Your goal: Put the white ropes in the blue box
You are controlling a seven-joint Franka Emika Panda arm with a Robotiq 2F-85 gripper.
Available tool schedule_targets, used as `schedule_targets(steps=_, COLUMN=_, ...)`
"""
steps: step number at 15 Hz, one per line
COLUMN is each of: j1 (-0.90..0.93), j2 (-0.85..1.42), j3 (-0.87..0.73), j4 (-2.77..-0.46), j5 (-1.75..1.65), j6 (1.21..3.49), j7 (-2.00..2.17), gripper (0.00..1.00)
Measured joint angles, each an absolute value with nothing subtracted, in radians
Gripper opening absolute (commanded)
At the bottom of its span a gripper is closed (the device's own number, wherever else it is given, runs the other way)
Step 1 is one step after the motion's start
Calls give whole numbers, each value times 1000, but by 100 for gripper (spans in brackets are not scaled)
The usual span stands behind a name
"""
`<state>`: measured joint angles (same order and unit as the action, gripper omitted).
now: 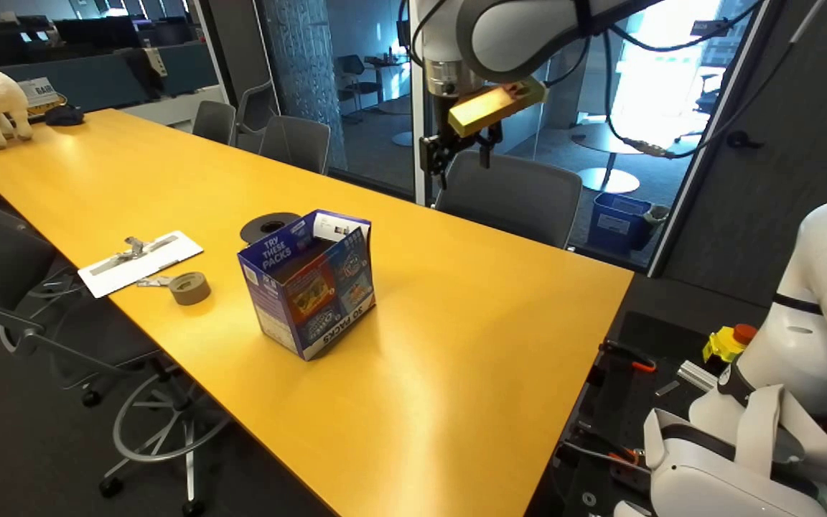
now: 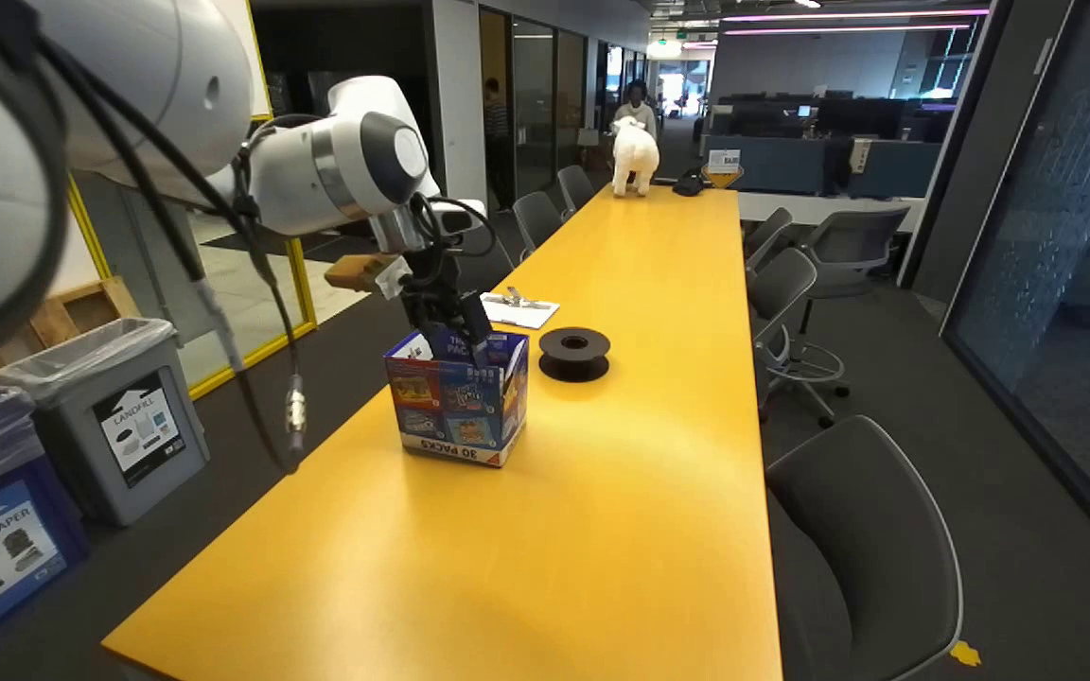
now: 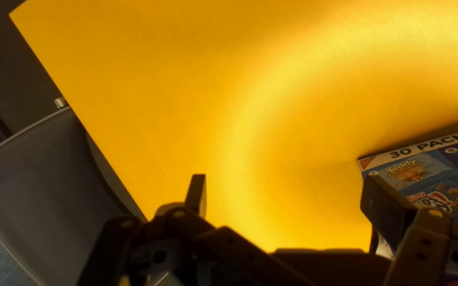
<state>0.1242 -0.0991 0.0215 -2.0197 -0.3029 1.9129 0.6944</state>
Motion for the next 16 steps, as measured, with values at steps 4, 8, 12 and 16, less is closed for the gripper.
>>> schedule_targets(steps=4, j1=91, j2=-321, j3=25, j4=-2234, j5=-294, j6=1949, j7=672, gripper=100)
schedule_targets(steps=8, j1=48, j2=-544, j3=18, j4=-2416, j5=-239, j6=1939, j7=548, gripper=100)
schedule_targets(steps=12, j1=-4, j2=-765, j3=-31, j4=-2529, j5=-199, j6=1860, j7=340, gripper=100)
schedule_targets(steps=16, j1=-37, j2=-885, j3=-79, j4=-2538, j5=-188, j6=1766, j7=177, gripper=100)
